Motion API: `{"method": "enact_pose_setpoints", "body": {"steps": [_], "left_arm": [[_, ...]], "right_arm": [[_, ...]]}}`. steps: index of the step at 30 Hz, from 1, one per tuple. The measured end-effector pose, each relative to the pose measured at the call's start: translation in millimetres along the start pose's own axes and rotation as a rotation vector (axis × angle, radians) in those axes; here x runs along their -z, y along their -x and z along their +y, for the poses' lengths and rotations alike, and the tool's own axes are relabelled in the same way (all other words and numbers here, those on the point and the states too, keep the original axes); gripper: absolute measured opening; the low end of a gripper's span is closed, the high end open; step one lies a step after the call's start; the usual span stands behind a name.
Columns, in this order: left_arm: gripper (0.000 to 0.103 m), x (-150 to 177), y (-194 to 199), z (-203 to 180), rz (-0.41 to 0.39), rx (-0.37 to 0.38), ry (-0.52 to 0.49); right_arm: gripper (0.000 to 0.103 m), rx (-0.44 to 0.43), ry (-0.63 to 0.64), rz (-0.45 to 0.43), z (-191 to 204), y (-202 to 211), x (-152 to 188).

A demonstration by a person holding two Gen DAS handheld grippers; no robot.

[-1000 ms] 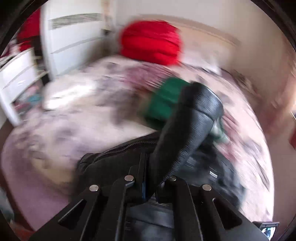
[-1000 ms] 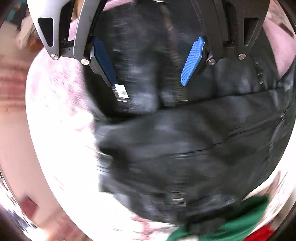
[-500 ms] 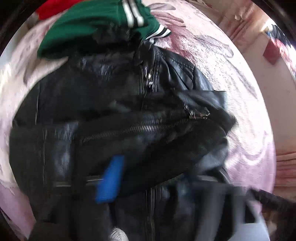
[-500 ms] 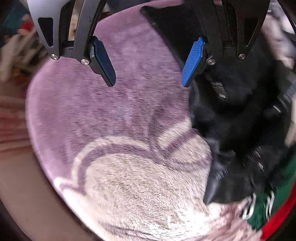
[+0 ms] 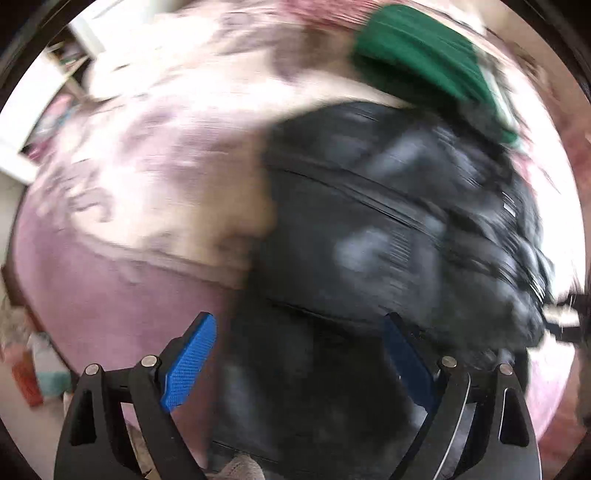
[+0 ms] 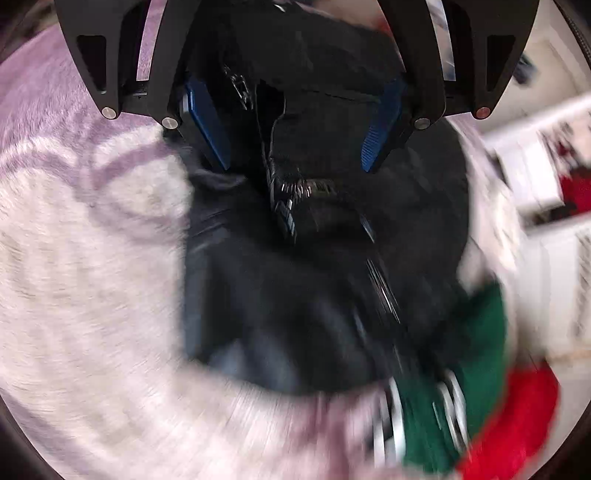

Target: Fold large clothes

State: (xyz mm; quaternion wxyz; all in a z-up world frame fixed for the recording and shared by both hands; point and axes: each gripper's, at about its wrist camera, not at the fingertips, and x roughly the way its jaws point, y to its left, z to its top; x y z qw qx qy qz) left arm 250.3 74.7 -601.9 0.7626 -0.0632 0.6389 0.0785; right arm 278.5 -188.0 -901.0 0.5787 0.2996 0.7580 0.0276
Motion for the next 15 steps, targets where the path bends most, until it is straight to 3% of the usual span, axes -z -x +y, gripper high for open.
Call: {"method": "enact_pose_setpoints", "body": {"steps": [1,2,4,7,11,13,15], "left_arm": [[0.091,-5,0,8,-0.012,-0.016,0.019],[0.091,-9,0,18,-0.023,-0.039,0.034],[0.091,-17,-1,32,-0.036,-0.063,0.06],[0.092,-28,-4,32,-0.046,-0.043,0.085],[0.092,-48,-20,15,-0.058,-0.028,0.074],[0.092,-58,-35,5,-0.052,-0.049,0.054],[0.092,-68,-61,-5,-0.027,-0.091,0.034]], "right_arm": [[0.024,0.076,0.011,0.009,5,-8,-1],[0.023,0.105,0.018,-0.018,9,-10,-2],[0.008,0.111,0.051,-0.075,23,-4,8],[0.006,0.07,0.095,-0.209,36,30,27],[0.006,0.094,0.119,-0.362,25,71,45],[0.006,0.125,0.122,-0.385,8,78,41],[0.006,0.162,0.11,-0.341,-5,68,25]]}}
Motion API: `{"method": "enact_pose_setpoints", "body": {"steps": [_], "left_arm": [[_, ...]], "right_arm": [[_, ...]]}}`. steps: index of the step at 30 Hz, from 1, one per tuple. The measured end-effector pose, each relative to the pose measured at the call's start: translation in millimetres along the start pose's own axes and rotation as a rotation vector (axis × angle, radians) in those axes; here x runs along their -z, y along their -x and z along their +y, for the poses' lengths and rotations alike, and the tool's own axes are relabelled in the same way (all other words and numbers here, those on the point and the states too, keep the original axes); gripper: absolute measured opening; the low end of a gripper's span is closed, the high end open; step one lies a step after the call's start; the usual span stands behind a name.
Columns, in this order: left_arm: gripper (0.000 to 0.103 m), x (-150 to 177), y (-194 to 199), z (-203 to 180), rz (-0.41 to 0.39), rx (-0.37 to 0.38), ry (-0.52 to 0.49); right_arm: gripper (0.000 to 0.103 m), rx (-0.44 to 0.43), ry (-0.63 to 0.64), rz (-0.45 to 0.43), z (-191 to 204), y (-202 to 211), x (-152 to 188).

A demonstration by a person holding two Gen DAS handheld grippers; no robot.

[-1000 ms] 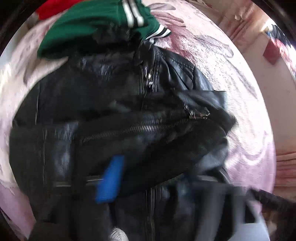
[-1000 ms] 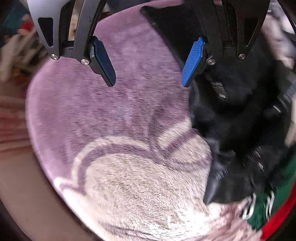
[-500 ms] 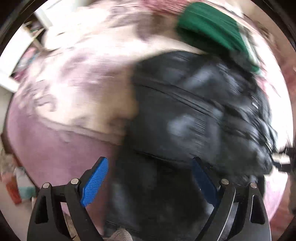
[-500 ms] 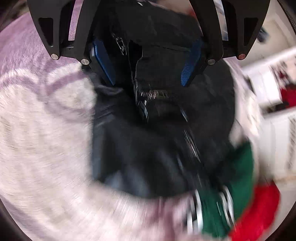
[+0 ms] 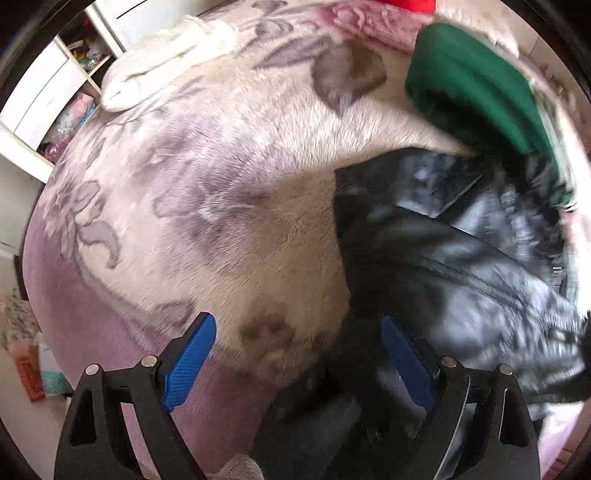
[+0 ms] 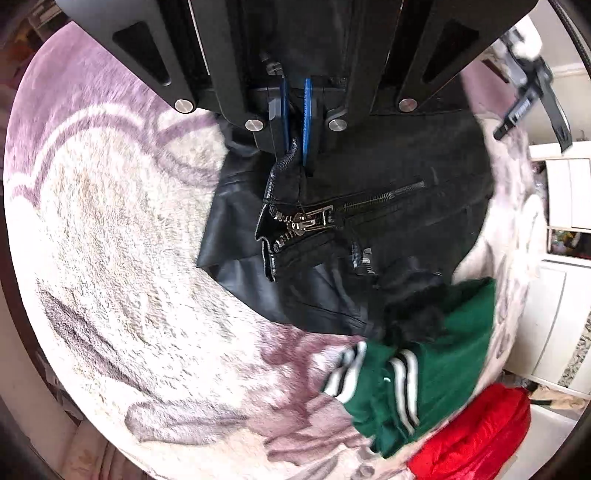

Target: Fold large clothes

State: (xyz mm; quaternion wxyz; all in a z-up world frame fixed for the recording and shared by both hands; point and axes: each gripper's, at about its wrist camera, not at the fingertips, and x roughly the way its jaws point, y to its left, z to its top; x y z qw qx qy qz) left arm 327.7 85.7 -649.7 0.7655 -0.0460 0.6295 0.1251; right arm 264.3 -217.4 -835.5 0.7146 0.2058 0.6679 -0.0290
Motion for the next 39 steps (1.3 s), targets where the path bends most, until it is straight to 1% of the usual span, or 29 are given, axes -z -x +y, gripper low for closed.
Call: {"method": "enact_pose_setpoints", "body": {"steps": [2,3,4,5,6,8,12,14,15,16,17,19,20,21,22,23,25,26,27,28,29,30,31,32,34,35,36,37,39], "left_arm": [[0.095,-6,-26,-6,0.024,-0.07,-0.035],[0.1,-9,-40,-5,0.043,-0.088,-0.047],[0.103,-13,-49,-1,0.061,-0.078,-0.036],[0.103,-17,-51,6,0.077,-0.041,-0.019],[0.103,-20,-51,11,0.095,-0.018,-0.017],[0.103,-23,-42,17,0.102,-0.005,-0.034],[0.103,-23,-7,15,0.022,-0.01,-0.086],[0.103,-24,1,8,-0.006,-0.016,-0.104],[0.103,-25,-1,4,-0.004,-0.012,-0.113],[0.103,-25,-6,0,0.006,-0.008,-0.12],[0.103,-25,-15,-4,0.024,-0.018,-0.123],[0.103,-23,-40,-10,0.055,-0.044,-0.137],[0.103,-22,-51,-12,0.061,-0.042,-0.144],[0.103,-22,-53,-11,0.058,-0.026,-0.138],[0.103,-25,-55,-9,0.064,-0.005,-0.128],[0.103,-27,-55,-7,0.086,0.004,-0.131],[0.103,-30,-47,-3,0.103,0.025,-0.14],[0.103,-30,-35,1,0.099,0.046,-0.146],[0.103,-28,-27,4,0.094,0.062,-0.151],[0.103,-24,-17,6,0.087,0.077,-0.159],[0.103,-19,-8,8,0.079,0.089,-0.172],[0.103,-14,-2,8,0.071,0.091,-0.183],[0.103,-7,2,8,0.065,0.088,-0.2],[0.103,-2,1,7,0.069,0.087,-0.213],[0.103,7,-22,-1,0.128,0.086,-0.251],[0.103,10,-35,1,0.154,0.09,-0.242],[0.103,8,-45,3,0.172,0.11,-0.226],[0.103,3,-55,8,0.197,0.154,-0.19],[0.103,-7,-65,16,0.224,0.219,-0.137]], "right_arm": [[0.008,0.005,-0.014,0.101,-11,-38,-3],[0.019,0.003,-0.023,0.168,-18,-53,-4],[0.024,-0.012,-0.054,0.229,-24,-59,-4],[0.024,-0.028,-0.089,0.25,-28,-58,-4],[0.028,-0.042,-0.109,0.25,-25,-57,-7],[0.033,-0.011,-0.1,0.239,-24,-38,-6],[0.035,0.029,-0.068,0.14,-21,1,2],[0.035,-0.016,-0.052,0.099,-14,2,5],[0.031,-0.052,-0.042,0.087,-10,0,8],[0.016,-0.061,-0.033,0.094,-5,-9,8],[0.011,-0.07,-0.017,0.118,0,-15,10],[0.01,-0.07,0.018,0.17,9,-33,12],[0.01,-0.03,0.04,0.203,10,-47,13],[0.005,0.017,0.067,0.244,9,-67,14],[0.0,0.035,0.077,0.276,7,-81,13],[0.0,0.03,0.048,0.292,2,-88,11],[0.0,0.011,-0.03,0.287,-2,-72,9],[0.0,0.005,-0.042,0.254,-3,-56,12],[0.006,0.007,-0.049,0.214,-4,-37,19],[0.017,0.025,-0.055,0.191,-8,-24,26],[0.025,0.054,-0.063,0.176,-12,-15,37],[0.042,0.089,-0.075,0.179,-18,-15,47],[0.049,0.12,-0.086,0.201,-23,-22,55],[0.049,0.152,-0.101,0.239,-30,-33,63],[0.048,0.178,-0.145,0.305,-41,-61,76],[0.045,0.191,-0.174,0.306,-45,-69,79],[0.035,0.198,-0.202,0.29,-48,-73,80],[0.03,0.196,-0.22,0.277,-49,-74,80],[0.028,0.244,-0.236,0.218,-46,-71,81]]}}
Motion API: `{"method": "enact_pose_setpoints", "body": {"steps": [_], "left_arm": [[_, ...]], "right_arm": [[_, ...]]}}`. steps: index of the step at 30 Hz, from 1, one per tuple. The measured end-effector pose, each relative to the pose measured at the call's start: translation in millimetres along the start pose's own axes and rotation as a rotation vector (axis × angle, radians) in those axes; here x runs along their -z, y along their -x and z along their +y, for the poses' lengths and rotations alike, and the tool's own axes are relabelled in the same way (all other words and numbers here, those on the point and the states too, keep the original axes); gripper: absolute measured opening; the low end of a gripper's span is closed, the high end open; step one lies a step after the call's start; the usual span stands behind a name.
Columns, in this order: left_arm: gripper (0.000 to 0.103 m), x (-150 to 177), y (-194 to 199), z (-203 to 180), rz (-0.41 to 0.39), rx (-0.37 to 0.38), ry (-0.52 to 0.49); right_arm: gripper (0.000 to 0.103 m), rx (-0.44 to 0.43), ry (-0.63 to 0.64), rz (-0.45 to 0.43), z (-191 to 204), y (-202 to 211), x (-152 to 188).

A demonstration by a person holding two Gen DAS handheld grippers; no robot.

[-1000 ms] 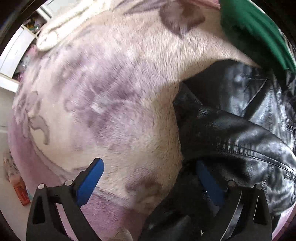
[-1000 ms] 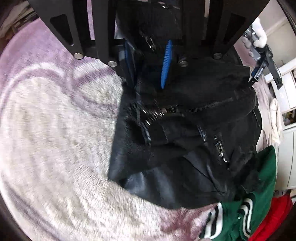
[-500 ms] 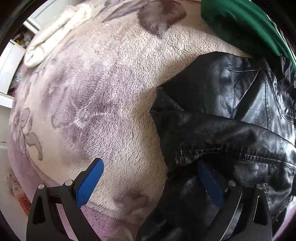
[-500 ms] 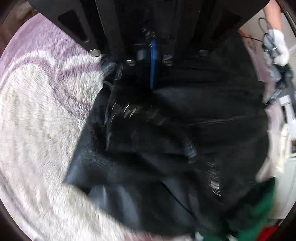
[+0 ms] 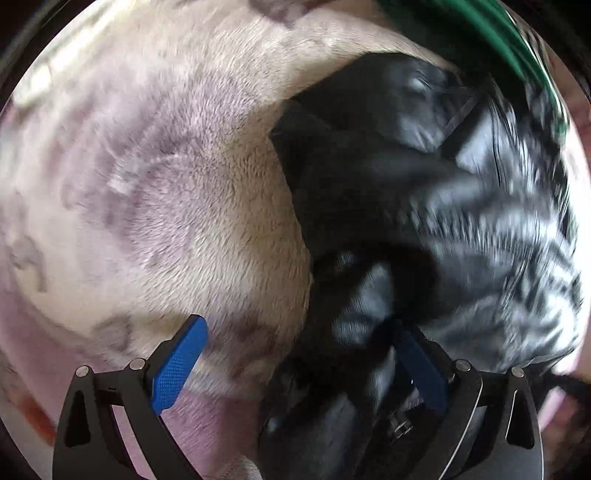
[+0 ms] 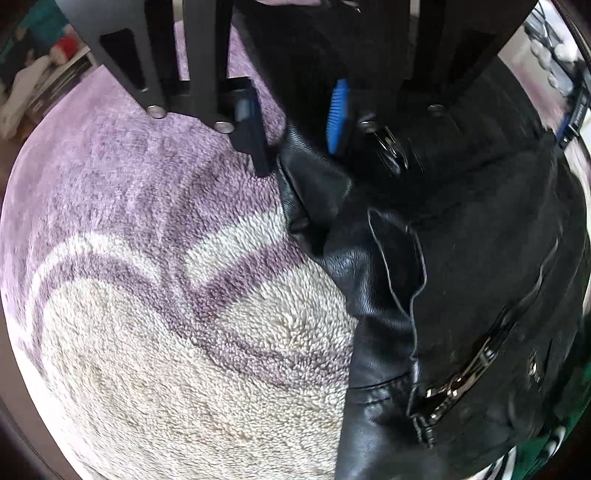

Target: Fold large clothes

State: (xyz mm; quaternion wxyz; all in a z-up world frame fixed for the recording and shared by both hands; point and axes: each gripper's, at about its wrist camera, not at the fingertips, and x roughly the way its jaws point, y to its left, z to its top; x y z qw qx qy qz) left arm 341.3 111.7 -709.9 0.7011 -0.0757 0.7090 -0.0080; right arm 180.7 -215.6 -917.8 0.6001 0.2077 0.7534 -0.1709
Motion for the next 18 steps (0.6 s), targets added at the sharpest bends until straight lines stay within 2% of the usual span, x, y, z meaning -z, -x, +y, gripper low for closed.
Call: {"method": "enact_pose_setpoints", "body": {"steps": [2,3,5,8,12,13,15,16,18], "left_arm": [[0.103,-6,1,2,0.003,0.012,-0.015],[0.103,-7,4,0,-0.003,0.0,-0.033],[0.103,-6,14,-7,-0.03,-0.033,-0.06],[0.103,0,39,-12,-0.076,-0.086,-0.088],[0.103,19,77,-18,-0.15,-0.154,-0.067],[0.103,27,88,-21,-0.168,-0.19,-0.054],[0.103,38,102,-23,-0.203,-0.258,-0.019],[0.103,46,109,-29,-0.216,-0.294,-0.001],[0.103,64,118,-38,-0.233,-0.377,0.031]], "right_arm": [[0.028,0.011,-0.045,-0.033,-1,-7,4],[0.028,-0.004,-0.077,-0.026,-4,-12,4],[0.029,0.004,-0.066,-0.007,-4,-11,3],[0.03,0.027,-0.007,0.037,12,5,4],[0.039,-0.061,-0.023,0.021,-3,57,1],[0.041,-0.092,-0.038,0.003,-10,68,-4],[0.047,-0.234,-0.083,-0.055,-30,91,-22],[0.052,-0.333,-0.115,-0.065,-40,95,-33],[0.052,-0.497,-0.188,-0.05,-54,91,-59]]}}
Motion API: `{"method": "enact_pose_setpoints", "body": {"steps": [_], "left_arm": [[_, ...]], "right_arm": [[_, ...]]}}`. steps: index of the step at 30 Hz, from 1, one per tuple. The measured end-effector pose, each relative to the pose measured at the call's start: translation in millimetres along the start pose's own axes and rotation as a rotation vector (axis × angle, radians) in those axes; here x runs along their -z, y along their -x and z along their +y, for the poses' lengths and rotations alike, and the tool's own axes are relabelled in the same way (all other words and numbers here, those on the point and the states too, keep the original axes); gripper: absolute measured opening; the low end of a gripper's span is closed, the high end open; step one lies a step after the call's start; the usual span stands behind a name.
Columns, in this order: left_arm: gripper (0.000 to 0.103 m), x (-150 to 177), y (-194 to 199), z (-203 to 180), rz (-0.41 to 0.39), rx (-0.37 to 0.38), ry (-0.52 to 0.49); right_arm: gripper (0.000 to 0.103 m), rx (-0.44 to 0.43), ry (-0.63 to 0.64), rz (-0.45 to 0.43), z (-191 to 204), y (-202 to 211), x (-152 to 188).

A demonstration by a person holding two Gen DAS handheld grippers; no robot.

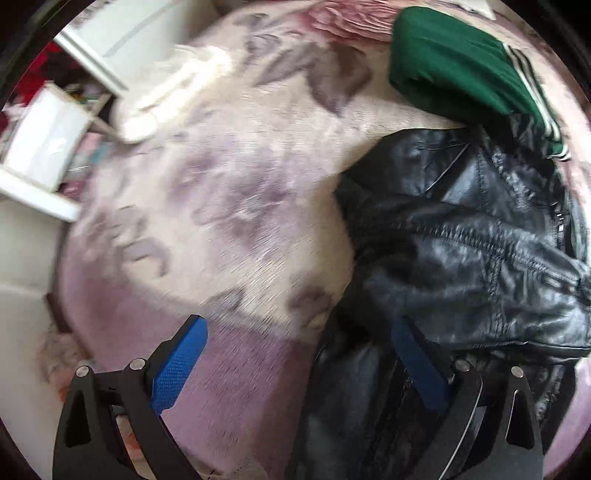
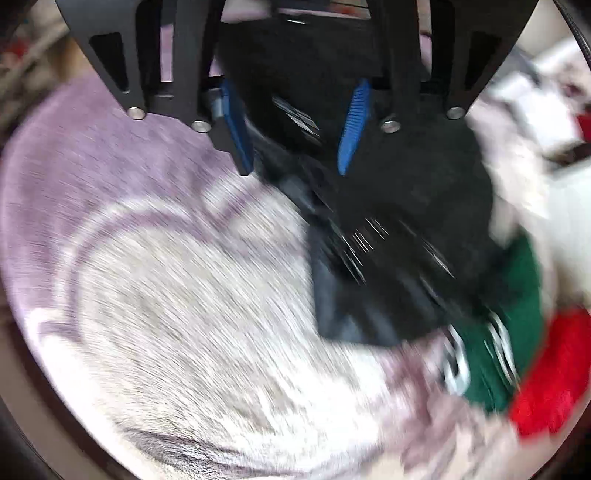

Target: Fold large clothes

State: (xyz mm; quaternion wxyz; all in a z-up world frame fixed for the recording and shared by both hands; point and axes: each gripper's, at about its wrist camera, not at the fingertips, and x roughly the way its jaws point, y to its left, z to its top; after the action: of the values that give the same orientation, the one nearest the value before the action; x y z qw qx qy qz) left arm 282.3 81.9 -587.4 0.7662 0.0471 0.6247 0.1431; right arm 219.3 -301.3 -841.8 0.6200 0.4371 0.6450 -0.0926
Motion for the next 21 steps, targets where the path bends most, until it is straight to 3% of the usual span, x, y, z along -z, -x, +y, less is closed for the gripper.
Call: {"method": "enact_pose_setpoints", "body": {"steps": [3,6,8,9,10,12,15,17,21], "left_arm": [[0.103,27,19,-15,-0.016,-0.162,0.031],[0.103,58,26,-13,0.015,-0.331,0.056],[0.103,79,27,-21,0.054,-0.391,0.102],[0.103,90,29,-26,0.073,-0.4,0.12],[0.103,103,29,-32,0.109,-0.397,0.142],[0.103,121,29,-44,0.15,-0.387,0.151],[0.103,143,31,-63,0.163,-0.412,0.098],[0.103,151,39,-72,0.157,-0.417,0.071],[0.103,162,72,-96,0.112,-0.401,0.022]], "right_arm": [[0.052,-0.164,-0.081,0.056,-16,-38,-43],[0.052,-0.236,-0.134,0.17,-26,-86,-84],[0.051,-0.265,-0.141,0.205,-31,-107,-103],[0.035,-0.297,-0.129,0.198,-29,-110,-110],[0.012,-0.309,-0.111,0.221,-25,-118,-115],[0.005,-0.246,-0.037,0.213,-12,-122,-118],[0.003,-0.115,0.084,0.16,5,-113,-121],[0.003,-0.08,0.09,0.191,8,-120,-126],[0.005,0.018,0.233,0.268,40,-115,-126]]}}
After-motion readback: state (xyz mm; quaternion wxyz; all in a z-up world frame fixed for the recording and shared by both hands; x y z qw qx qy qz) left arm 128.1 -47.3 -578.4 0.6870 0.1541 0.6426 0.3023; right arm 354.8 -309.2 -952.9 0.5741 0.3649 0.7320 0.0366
